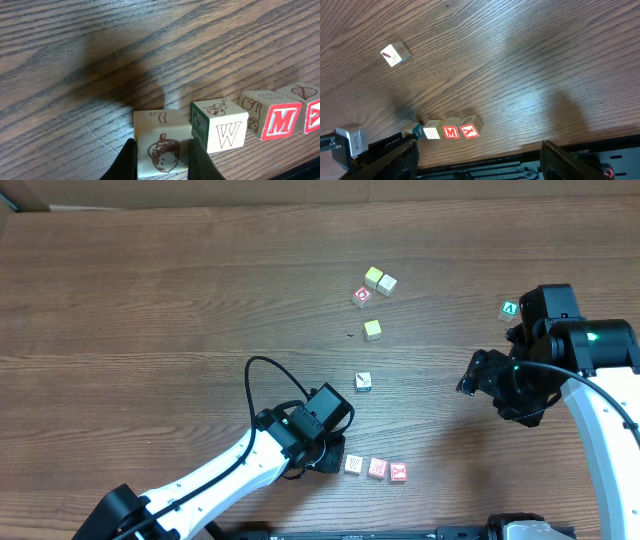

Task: Flip 5 blocks
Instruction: 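Carry the acorn block forward and set it beside the W block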

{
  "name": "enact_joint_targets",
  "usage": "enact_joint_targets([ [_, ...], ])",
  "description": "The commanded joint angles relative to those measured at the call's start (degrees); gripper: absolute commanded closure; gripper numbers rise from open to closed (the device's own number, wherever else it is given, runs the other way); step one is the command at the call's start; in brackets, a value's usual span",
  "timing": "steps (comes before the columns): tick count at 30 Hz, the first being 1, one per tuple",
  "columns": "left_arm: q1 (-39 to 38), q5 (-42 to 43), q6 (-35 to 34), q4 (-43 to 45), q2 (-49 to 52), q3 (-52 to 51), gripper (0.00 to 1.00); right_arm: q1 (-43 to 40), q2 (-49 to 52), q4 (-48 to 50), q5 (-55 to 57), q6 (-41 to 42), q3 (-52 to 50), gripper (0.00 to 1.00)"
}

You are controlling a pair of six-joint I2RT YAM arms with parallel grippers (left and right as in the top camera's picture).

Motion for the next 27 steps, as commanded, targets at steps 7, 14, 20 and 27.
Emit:
enact_joint_targets([
  [7,-0.4,1.3,-0.5,1.1,1.6,-0.4,0.90,-0.2,-1.2,0.1,-0.5,-0.4,1.6,0.22],
  [14,-0.5,2.9,-0.6,1.3,1.6,-0.5,0.90,-0.2,-1.2,0.1,-0.4,-0.4,1.6,0.22],
  [20,-1.5,3.1,-0.7,1.3,1.6,-0.7,0.91,-0.2,-1.2,0.1,-0.5,-0.4,1.6,0.22],
  [27,-1.6,1.6,-1.8,1.5,1.6,-1.3,0.90,-0.2,-1.2,0.1,-0.5,-0.4,1.6,0.22],
])
